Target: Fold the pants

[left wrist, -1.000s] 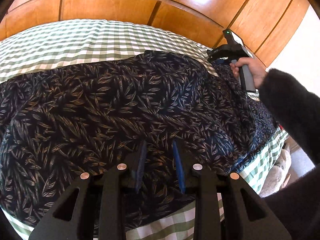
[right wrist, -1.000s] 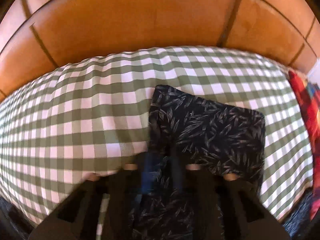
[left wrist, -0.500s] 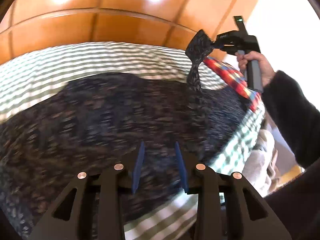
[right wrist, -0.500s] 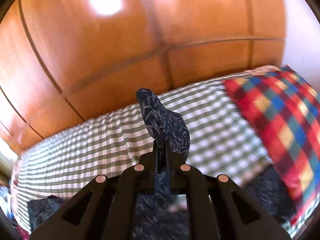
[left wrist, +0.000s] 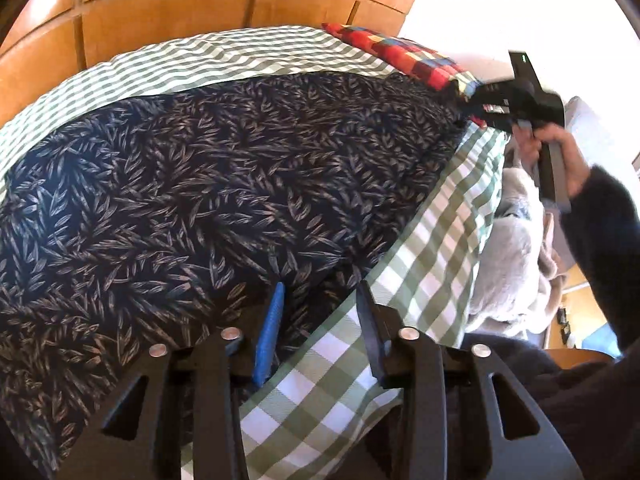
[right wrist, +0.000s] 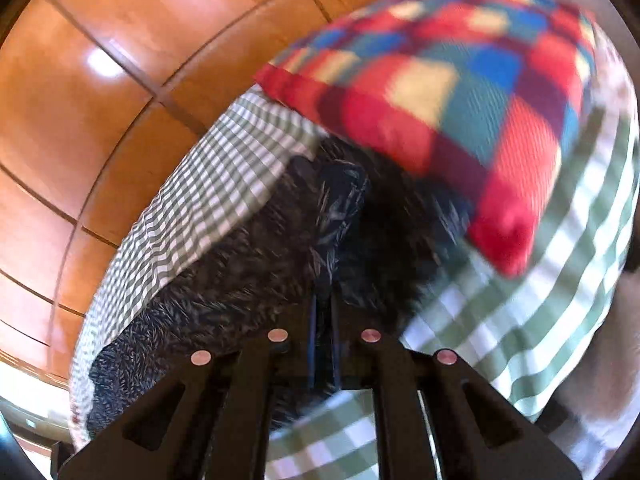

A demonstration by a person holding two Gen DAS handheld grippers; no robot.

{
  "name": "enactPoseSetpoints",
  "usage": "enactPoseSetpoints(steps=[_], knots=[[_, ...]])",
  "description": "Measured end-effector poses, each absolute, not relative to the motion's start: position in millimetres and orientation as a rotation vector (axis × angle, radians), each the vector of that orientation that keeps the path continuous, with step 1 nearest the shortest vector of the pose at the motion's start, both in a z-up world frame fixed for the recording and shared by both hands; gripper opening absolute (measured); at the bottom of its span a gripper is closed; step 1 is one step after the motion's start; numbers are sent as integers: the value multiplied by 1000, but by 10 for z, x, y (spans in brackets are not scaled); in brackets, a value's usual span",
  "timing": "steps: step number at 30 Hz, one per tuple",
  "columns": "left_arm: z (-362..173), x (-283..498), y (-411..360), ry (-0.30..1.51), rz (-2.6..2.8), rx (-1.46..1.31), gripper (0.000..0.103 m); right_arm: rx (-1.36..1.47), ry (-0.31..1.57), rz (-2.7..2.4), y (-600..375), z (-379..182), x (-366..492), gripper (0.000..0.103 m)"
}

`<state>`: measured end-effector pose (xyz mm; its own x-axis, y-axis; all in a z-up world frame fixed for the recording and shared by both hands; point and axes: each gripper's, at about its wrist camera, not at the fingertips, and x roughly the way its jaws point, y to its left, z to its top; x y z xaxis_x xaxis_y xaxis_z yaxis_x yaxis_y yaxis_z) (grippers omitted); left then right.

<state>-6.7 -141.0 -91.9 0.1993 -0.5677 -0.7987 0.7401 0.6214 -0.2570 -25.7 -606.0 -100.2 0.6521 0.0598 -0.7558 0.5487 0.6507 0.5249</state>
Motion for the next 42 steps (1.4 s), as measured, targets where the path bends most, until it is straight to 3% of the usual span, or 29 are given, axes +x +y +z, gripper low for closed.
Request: enactPoseSetpoints(steps=[3, 7, 8, 11, 13, 19, 22, 27, 31, 33, 35, 36, 42], knots=[[-927, -26, -1410, 1019, -907, 194, 15, 892, 788, -313, -6141, -1028, -310, 26], [-922, 39, -1363, 1026, -910, 153, 4, 881, 770, -338, -6208, -926, -266, 29], [-910, 46, -1348, 1024, -910, 150, 4, 867, 770, -345, -6213, -884, -251, 28], [-868, 48, -1324, 1021, -921, 133, 3, 795, 776, -368, -6259, -778, -213, 9], [-844, 67, -1281, 1026, -947, 103, 3, 734, 770, -380, -6258, -648, -165, 6], [-730, 77, -1141, 981, -980, 45, 0, 575, 707, -411, -6137, -291, -223, 5], [-665, 101, -1062, 962, -1034, -26, 0, 592, 770, -463, -6187, -517, -272, 5], [-812, 20, -1243, 1005, -1069, 88, 0, 644, 850, -518, -6239, -960, -364, 5], [-906, 31, -1241, 1030, -1008, 132, 0, 662, 850, -523, -6238, -928, -325, 6], [-852, 9, -1216, 999, -981, 157, 0, 732, 844, -493, -6281, -920, -327, 11], [-766, -30, -1205, 946, -950, 184, 0, 807, 828, -419, -6274, -923, -339, 39], [-754, -39, -1194, 935, -947, 195, 0, 831, 824, -379, -6207, -911, -365, 44], [-881, 52, -1171, 958, -906, 192, 0, 928, 810, -116, -5670, -849, -477, 45]])
